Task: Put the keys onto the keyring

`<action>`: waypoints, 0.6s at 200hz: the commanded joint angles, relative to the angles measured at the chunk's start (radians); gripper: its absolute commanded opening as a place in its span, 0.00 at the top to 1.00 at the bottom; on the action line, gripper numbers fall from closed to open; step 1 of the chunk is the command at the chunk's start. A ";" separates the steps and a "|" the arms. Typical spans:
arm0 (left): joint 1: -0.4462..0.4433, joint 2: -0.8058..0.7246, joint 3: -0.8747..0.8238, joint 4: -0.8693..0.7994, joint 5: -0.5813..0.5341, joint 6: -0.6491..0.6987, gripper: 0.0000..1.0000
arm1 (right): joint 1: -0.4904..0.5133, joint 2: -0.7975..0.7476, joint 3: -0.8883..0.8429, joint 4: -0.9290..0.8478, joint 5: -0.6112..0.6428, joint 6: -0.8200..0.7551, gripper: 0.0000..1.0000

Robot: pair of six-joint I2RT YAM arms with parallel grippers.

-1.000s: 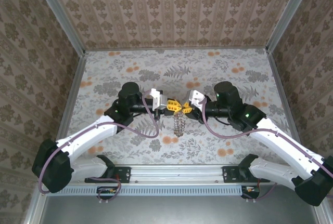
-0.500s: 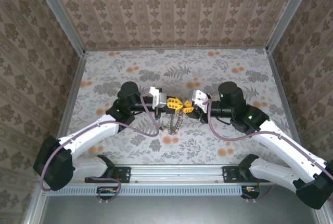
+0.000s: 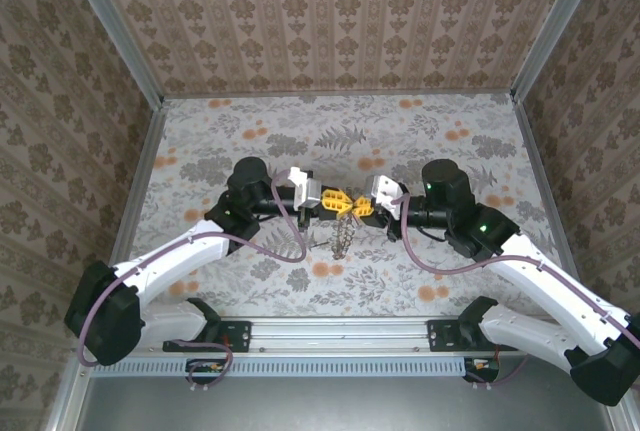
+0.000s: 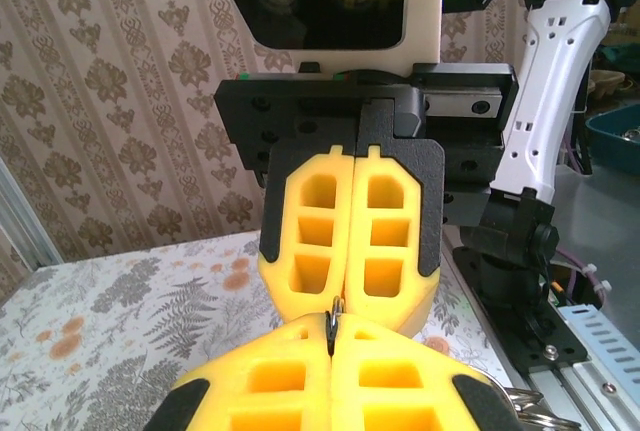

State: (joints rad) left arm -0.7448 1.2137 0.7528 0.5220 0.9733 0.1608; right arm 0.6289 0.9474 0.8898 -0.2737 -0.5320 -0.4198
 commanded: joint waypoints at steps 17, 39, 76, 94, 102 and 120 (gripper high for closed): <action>0.006 -0.023 0.017 -0.098 0.022 0.053 1.00 | 0.005 -0.022 0.001 0.003 -0.038 -0.034 1.00; 0.016 -0.035 0.017 -0.096 0.038 0.054 1.00 | 0.003 -0.038 -0.015 -0.004 -0.018 -0.046 0.86; 0.020 -0.041 0.019 -0.094 0.070 0.060 1.00 | 0.002 -0.052 -0.007 -0.024 -0.026 -0.051 0.81; 0.021 -0.036 0.017 -0.082 0.076 0.059 1.00 | 0.003 -0.047 -0.005 -0.025 -0.035 -0.047 0.80; 0.020 -0.034 0.014 -0.067 0.073 0.057 1.00 | 0.002 -0.042 -0.006 -0.024 -0.037 -0.045 0.79; 0.020 -0.028 0.008 -0.027 0.070 0.039 1.00 | 0.003 -0.030 -0.006 -0.026 -0.042 -0.044 0.74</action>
State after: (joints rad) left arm -0.7303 1.1999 0.7532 0.4232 1.0107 0.1989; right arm 0.6292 0.9100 0.8768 -0.2951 -0.5369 -0.4526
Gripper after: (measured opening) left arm 0.043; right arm 0.239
